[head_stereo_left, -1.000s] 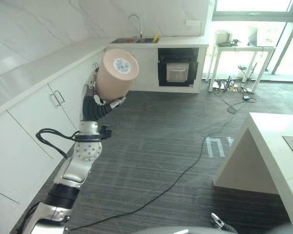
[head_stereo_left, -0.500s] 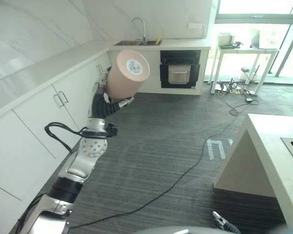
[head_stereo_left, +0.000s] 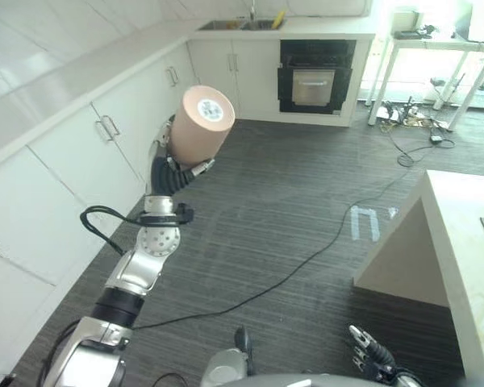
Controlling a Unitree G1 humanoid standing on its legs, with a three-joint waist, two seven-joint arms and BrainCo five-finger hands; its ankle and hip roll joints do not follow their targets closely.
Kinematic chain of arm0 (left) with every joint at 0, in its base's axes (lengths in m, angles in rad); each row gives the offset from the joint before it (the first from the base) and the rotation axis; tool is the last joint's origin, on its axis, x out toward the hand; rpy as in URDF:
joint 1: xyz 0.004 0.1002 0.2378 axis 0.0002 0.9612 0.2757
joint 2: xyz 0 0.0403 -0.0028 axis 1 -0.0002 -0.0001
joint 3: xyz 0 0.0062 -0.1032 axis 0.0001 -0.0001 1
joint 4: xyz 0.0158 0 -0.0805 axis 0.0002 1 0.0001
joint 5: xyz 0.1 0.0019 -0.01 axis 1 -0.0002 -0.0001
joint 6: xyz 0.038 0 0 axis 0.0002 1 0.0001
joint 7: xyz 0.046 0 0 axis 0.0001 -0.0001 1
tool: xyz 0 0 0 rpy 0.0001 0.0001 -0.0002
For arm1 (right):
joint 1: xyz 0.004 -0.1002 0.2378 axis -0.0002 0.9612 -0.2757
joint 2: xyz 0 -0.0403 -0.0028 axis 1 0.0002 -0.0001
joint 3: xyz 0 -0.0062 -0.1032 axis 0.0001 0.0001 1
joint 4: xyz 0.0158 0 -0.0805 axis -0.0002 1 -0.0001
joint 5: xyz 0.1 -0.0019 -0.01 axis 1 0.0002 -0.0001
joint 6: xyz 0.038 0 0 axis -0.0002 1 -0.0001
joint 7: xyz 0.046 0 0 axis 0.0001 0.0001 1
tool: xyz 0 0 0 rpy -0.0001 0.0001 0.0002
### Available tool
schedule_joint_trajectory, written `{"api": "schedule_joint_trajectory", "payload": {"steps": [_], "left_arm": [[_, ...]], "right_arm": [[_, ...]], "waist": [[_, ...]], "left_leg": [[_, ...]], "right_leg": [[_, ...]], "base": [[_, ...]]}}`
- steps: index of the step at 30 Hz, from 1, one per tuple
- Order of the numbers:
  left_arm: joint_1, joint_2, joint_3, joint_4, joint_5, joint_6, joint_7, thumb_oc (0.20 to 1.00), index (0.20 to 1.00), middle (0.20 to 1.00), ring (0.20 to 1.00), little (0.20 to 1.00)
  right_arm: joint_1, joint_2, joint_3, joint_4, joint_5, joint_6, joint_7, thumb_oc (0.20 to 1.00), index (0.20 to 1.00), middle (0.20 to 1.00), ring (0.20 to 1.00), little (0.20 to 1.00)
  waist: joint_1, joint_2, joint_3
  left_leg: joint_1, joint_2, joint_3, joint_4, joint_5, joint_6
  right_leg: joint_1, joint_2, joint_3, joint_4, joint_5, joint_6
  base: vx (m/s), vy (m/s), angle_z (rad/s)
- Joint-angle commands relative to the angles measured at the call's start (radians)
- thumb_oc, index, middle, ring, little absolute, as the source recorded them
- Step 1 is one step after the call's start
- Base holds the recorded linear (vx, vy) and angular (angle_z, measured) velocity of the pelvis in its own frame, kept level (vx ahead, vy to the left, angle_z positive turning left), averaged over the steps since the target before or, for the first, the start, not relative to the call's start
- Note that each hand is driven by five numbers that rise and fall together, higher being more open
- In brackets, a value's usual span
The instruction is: Place the dishes in the dishwasher.
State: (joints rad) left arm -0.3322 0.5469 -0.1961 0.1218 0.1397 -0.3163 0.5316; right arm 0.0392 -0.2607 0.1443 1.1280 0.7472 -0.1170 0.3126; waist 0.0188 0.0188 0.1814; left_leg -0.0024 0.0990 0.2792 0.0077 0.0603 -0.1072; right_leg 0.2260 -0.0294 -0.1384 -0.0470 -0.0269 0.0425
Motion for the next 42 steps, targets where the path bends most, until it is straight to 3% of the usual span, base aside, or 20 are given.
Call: {"api": "schedule_joint_trajectory", "payload": {"steps": [1,3,4,5,8,10,13,15,18,23,27,28,30,31,32,33,35,36,39,42], "left_arm": [[-0.016,0.068,0.047,-0.072,0.023,-0.032,0.017,0.2,0.2,0.2,0.2,0.2],[-0.017,0.076,0.043,-0.079,0.023,-0.036,-0.008,0.2,0.2,0.2,0.2,0.2],[-0.047,0.094,0.015,-0.067,0.023,-0.048,-0.022,0.2,0.2,0.2,0.2,0.2],[-0.056,0.103,0.004,-0.067,0.019,-0.045,-0.027,0.2,0.2,0.2,0.2,0.2],[-0.063,0.102,-0.002,-0.05,0.014,-0.043,-0.033,0.2,0.2,0.2,0.2,0.2],[-0.073,0.087,-0.013,-0.036,0.013,-0.052,-0.04,0.2,0.2,0.2,0.2,0.2],[-0.088,0.083,-0.036,-0.047,0.03,-0.043,-0.04,0.2,0.2,0.2,0.2,0.2],[-0.094,0.079,-0.041,-0.073,0.032,-0.016,-0.052,0.2,0.2,0.2,0.2,0.2],[-0.055,0.074,-0.021,-0.1,0.046,-0.027,-0.069,0.2,0.2,0.2,0.2,0.2],[0.005,0.072,0.007,-0.123,0.058,-0.036,-0.056,0.2,0.2,0.2,0.2,0.2],[0.047,0.09,0.033,-0.158,0.054,-0.034,-0.043,0.2,0.2,0.2,0.2,0.2],[0.065,0.094,0.046,-0.179,0.053,-0.036,-0.036,0.2,0.2,0.2,0.2,0.2],[0.085,0.099,0.062,-0.193,0.043,-0.046,-0.042,0.2,0.2,0.2,0.2,0.2],[0.091,0.095,0.068,-0.193,0.051,-0.053,-0.055,0.2,0.2,0.2,0.2,0.2],[0.1,0.097,0.072,-0.196,0.062,-0.056,-0.058,0.2,0.2,0.2,0.2,0.2],[0.115,0.098,0.082,-0.206,0.073,-0.056,-0.06,0.2,0.2,0.2,0.2,0.2],[0.124,0.089,0.083,-0.215,0.075,-0.048,-0.053,0.2,0.2,0.2,0.2,0.2],[0.138,0.08,0.089,-0.215,0.087,-0.054,-0.049,0.2,0.2,0.2,0.2,0.2],[0.154,0.062,0.102,-0.22,0.105,-0.069,-0.062,0.2,0.2,0.2,0.2,0.2],[0.173,0.06,0.125,-0.226,0.119,-0.071,-0.055,0.2,0.2,0.2,0.2,0.2]], "right_arm": [[-0.037,0.024,-0.006,-0.043,0.02,-0.036,-0.006,1.0,1.0,1.0,1.0,1.0],[-0.021,0.044,-0.008,-0.074,0.022,-0.038,-0.03,1.0,1.0,1.0,1.0,1.0],[-0.005,0.06,-0.012,-0.12,0.056,-0.051,-0.057,1.0,1.0,1.0,1.0,1.0],[0.005,0.064,-0.017,-0.137,0.072,-0.056,-0.062,1.0,1.0,1.0,1.0,1.0],[0.011,0.074,-0.017,-0.136,0.082,-0.071,-0.064,1.0,1.0,1.0,1.0,1.0],[0.003,0.068,-0.024,-0.124,0.078,-0.087,-0.061,1.0,1.0,1.0,1.0,1.0],[0.014,0.048,-0.054,-0.124,0.096,-0.091,-0.037,1.0,1.0,1.0,1.0,1.0],[0.005,0.039,-0.087,-0.092,0.1,-0.088,0.003,1.0,1.0,1.0,1.0,1.0],[-0.014,0.041,-0.094,-0.101,0.099,-0.07,-0.013,1.0,1.0,1.0,1.0,1.0],[-0.024,0.034,-0.056,-0.149,0.082,-0.056,-0.084,1.0,1.0,1.0,1.0,1.0],[-0.02,0.021,-0.025,-0.17,0.05,-0.048,-0.085,1.0,1.0,1.0,1.0,1.0],[-0.019,0.008,-0.013,-0.171,0.046,-0.049,-0.079,1.0,1.0,1.0,1.0,1.0],[-0.017,-0.002,-0.006,-0.158,0.052,-0.061,-0.067,1.0,1.0,1.0,1.0,1.0],[-0.018,-0.004,-0.008,-0.151,0.063,-0.067,-0.056,1.0,1.0,1.0,1.0,1.0],[-0.026,0.002,-0.009,-0.147,0.058,-0.07,-0.049,1.0,1.0,1.0,1.0,1.0],[-0.042,0.017,0.0,-0.152,0.051,-0.064,-0.053,1.0,1.0,1.0,1.0,1.0],[-0.048,0.029,0.011,-0.16,0.042,-0.054,-0.069,1.0,1.0,1.0,1.0,1.0],[-0.045,0.039,0.011,-0.151,0.028,-0.057,-0.064,1.0,1.0,1.0,1.0,1.0],[-0.025,0.037,0.009,-0.14,0.015,-0.07,-0.042,1.0,1.0,1.0,1.0,1.0],[-0.023,0.032,0.015,-0.141,-0.015,-0.066,-0.027,1.0,1.0,1.0,1.0,1.0]], "waist": [[0.048,0.001,-0.081],[0.049,-0.012,-0.096],[0.028,-0.006,-0.099],[0.02,0.014,-0.097],[0.003,0.022,-0.095],[-0.037,0.016,-0.09],[-0.092,-0.021,-0.07],[-0.128,-0.053,-0.052],[-0.132,-0.056,-0.057],[-0.14,-0.031,-0.102],[-0.13,-0.024,-0.116],[-0.109,-0.043,-0.117],[-0.079,-0.067,-0.098],[-0.056,-0.062,-0.076],[-0.04,-0.053,-0.066],[-0.027,-0.033,-0.061],[0.0,0.0,-0.061],[0.026,0.02,-0.058],[0.05,0.021,-0.058],[0.066,0.017,-0.065]], "left_leg": [[-0.083,-0.07,-0.113,-0.007,0.002,0.081],[-0.061,-0.097,-0.131,-0.013,-0.018,0.112],[-0.015,-0.119,-0.172,-0.032,-0.037,0.145],[-0.003,-0.112,-0.188,-0.023,-0.053,0.157],[0.03,-0.122,-0.181,-0.011,-0.078,0.164],[0.074,-0.134,-0.159,-0.008,-0.09,0.162],[0.157,-0.156,-0.154,-0.022,-0.142,0.156],[0.225,-0.164,-0.164,-0.016,-0.212,0.147],[0.278,-0.164,-0.202,0.021,-0.291,0.161],[0.317,-0.105,-0.213,0.118,-0.347,0.141],[0.282,-0.025,-0.224,0.301,-0.186,0.067],[0.191,0.003,-0.233,0.491,-0.1,0.045],[0.035,0.016,-0.23,0.699,-0.075,0.047],[-0.054,0.013,-0.232,0.724,-0.115,0.065],[-0.065,-0.029,-0.23,0.646,-0.152,0.085],[-0.034,-0.046,-0.206,0.407,-0.116,0.077],[-0.045,-0.088,-0.242,0.145,-0.058,0.054],[-0.091,-0.096,-0.264,0.026,0.027,0.029],[-0.139,-0.107,-0.193,-0.043,0.091,0.016],[-0.142,-0.118,-0.207,0.005,0.057,0.042]], "right_leg": [[0.097,-0.008,0.042,0.154,-0.212,0.04],[0.062,-0.041,0.035,0.268,-0.168,0.083],[-0.07,-0.064,0.05,0.531,-0.057,0.14],[-0.121,-0.042,0.055,0.706,-0.039,0.141],[-0.24,-0.061,0.034,0.826,-0.002,0.12],[-0.3,-0.024,0.013,0.658,-0.049,0.096],[-0.351,-0.079,-0.018,0.359,0.057,0.118],[-0.405,-0.145,-0.013,0.136,0.208,0.164],[-0.422,-0.163,-0.019,0.088,0.247,0.168],[-0.414,-0.109,0.002,0.229,0.115,0.108],[-0.364,-0.064,-0.006,0.224,0.059,0.049],[-0.308,-0.053,-0.002,0.212,0.029,0.013],[-0.247,-0.057,0.002,0.215,-0.006,-0.017],[-0.204,-0.044,0.0,0.213,-0.026,-0.018],[-0.178,-0.031,0.015,0.2,-0.034,-0.011],[-0.144,-0.002,0.038,0.176,-0.05,0.005],[-0.087,0.039,0.084,0.139,-0.074,0.016],[-0.034,0.067,0.115,0.115,-0.095,0.015],[0.042,0.069,0.121,0.073,-0.123,0.016],[0.052,0.056,0.113,0.1,-0.154,0.024]], "base": [[0.34,0.257,-0.39],[0.31,0.332,-0.38],[0.35,0.455,0.1],[0.35,0.419,0.69],[0.28,0.213,0.81],[0.39,0.1,0.23],[0.45,-0.089,0.38],[0.58,-0.23,0.67],[0.43,-0.173,0.5],[0.38,-0.228,0.19],[0.31,-0.293,-0.26],[0.36,-0.381,-0.14],[0.44,-0.426,-0.67],[0.43,-0.285,-1.07],[0.51,-0.111,-0.78],[0.54,0.013,-1.07],[0.61,0.085,-0.85],[0.57,0.06,-0.71],[0.38,0.018,-1.02],[0.35,0.071,-0.44]]}}
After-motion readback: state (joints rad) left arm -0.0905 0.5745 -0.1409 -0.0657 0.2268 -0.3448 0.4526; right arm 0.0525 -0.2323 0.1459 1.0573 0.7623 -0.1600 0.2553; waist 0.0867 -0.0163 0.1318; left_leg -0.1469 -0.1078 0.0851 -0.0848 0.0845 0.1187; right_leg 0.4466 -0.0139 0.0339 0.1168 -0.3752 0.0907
